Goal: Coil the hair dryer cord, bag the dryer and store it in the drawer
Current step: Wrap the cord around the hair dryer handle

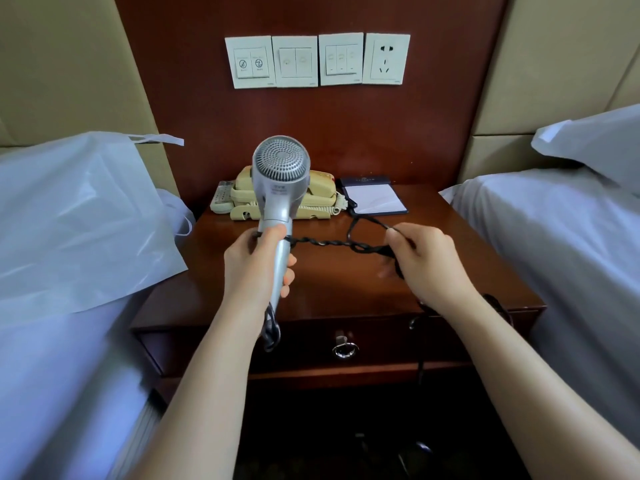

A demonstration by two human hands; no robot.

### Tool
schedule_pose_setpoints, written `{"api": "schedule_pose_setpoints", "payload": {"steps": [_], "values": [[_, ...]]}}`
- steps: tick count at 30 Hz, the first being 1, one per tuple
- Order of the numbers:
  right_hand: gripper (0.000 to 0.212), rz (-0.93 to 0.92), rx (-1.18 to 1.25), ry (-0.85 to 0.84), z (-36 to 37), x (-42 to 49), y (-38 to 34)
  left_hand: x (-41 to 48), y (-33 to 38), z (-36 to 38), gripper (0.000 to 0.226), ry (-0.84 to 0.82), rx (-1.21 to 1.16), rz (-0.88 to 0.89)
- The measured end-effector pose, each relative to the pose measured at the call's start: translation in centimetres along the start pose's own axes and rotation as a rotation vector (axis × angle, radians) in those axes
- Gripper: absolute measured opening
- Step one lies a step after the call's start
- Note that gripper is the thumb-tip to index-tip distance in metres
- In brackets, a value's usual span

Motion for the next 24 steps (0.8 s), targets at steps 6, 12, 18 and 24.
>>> {"api": "schedule_pose_setpoints", "payload": {"steps": [6,12,18,24], "values": [[0.047,0.389,0.266,-0.711,4.3,-1.0,3.9,-0.4,-0.3,-0.3,0.010,-0.011,0.065,0.015],[0.044,0.392,0.114,-0.839,4.3,-2.7,5.0,0.1,-0.4,-1.7,0.012,0.032,0.084,0.044],[0.036,0.308,0.164,-0.684,2.5,-1.8,4.4,0.1,-0.7,-2.3,0.014,0.061,0.087,0.029],[0.032,0.257,0.192,-0.479,0.9,-0.6,4.8,-0.1,-0.9,-2.2,0.013,0.053,0.099,0.017]]}}
Point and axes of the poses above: each hand's wrist, its own x-axis towards the middle knuckle, its own z-axis out of the palm, y = z × x, the point moved 9 cm from there along x, towards the middle knuckle, and after that the axes turned 15 degrees about z, right-handed, at the moved point
